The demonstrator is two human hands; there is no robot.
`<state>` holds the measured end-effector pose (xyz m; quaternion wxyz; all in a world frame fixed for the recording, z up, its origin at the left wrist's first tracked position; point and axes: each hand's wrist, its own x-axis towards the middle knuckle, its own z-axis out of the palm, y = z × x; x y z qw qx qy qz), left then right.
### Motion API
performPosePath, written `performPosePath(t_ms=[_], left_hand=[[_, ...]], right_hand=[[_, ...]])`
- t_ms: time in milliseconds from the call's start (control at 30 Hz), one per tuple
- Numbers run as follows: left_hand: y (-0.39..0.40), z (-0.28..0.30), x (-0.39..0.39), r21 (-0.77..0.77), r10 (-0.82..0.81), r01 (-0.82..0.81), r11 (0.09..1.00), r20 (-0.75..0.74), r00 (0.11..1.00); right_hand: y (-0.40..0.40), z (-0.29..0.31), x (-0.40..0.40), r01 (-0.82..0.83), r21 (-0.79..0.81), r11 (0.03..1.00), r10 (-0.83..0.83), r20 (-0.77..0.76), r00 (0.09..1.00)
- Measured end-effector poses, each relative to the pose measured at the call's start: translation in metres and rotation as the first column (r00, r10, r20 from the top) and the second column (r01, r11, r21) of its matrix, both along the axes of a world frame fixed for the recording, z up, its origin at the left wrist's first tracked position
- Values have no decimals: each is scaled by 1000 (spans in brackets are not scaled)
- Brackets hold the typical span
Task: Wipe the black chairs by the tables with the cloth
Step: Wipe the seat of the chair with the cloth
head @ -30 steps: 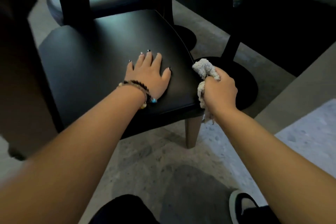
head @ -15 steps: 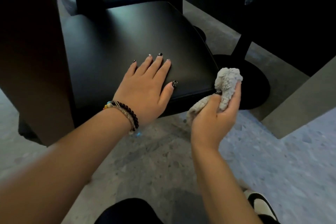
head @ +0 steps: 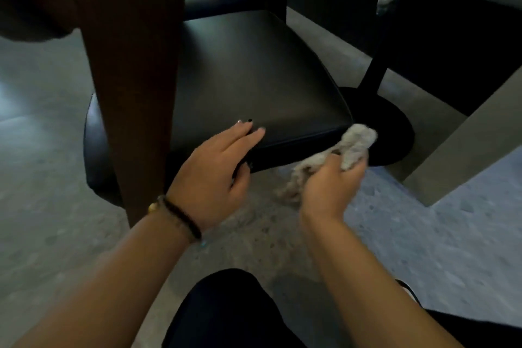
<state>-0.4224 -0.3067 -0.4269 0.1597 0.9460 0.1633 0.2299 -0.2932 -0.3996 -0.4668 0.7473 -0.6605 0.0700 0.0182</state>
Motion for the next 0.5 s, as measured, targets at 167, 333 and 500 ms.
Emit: performPosePath(t_ms=[167,333,500], left_hand=[[-1,-21,-51,301,-55,-43,953,311,949],[6,-36,-71,342,-14,-245,907,607,795],[23,-29,-77,-151,301,-267,952,633,713]], right_hand=[[-7,7,21,-85,-74,994,87,18,996],[9,11,-41,-320,-61,945,319,-34,947],[-15,16,-86,-528,-294,797,595,529,605]])
